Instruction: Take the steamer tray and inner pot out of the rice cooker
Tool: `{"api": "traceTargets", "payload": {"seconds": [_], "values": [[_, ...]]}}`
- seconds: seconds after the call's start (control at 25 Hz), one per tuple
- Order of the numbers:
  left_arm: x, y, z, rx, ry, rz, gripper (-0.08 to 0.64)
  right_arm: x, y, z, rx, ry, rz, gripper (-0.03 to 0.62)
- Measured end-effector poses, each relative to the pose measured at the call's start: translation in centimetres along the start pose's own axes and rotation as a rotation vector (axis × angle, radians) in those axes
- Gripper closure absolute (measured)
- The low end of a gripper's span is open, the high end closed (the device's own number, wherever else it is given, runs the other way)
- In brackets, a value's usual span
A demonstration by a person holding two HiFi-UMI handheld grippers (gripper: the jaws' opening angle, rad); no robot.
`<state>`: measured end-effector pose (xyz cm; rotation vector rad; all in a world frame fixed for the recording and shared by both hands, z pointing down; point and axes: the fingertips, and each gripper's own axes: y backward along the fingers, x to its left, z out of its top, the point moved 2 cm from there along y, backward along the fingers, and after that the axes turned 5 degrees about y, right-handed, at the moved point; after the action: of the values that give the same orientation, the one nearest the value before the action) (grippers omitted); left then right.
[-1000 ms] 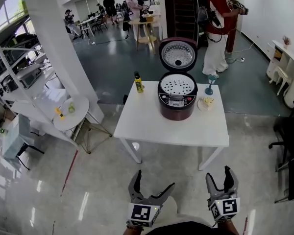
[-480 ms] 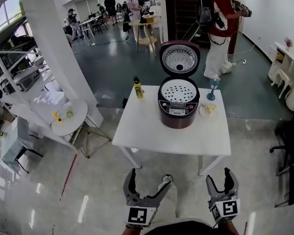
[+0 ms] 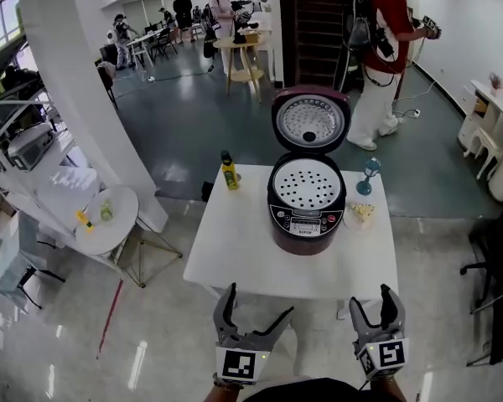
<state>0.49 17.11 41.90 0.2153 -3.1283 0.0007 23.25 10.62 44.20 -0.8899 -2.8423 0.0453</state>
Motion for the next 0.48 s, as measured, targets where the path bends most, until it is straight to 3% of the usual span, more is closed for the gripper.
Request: {"api": "traceTargets", "payload": {"seconds": [0.24,0.48], "values": [[4.9,-6.6,0.6,0.038,0.050,-0.004,0.031,-0.9,-7.5,1.3,0.016,-0.031,0.009,0.279],[9.4,-13.7,1.3,0.028,0.016,-0.028,0.031,-3.3,-15.1,1.4,-0.001,-0.029,-0.050,0.284]]}}
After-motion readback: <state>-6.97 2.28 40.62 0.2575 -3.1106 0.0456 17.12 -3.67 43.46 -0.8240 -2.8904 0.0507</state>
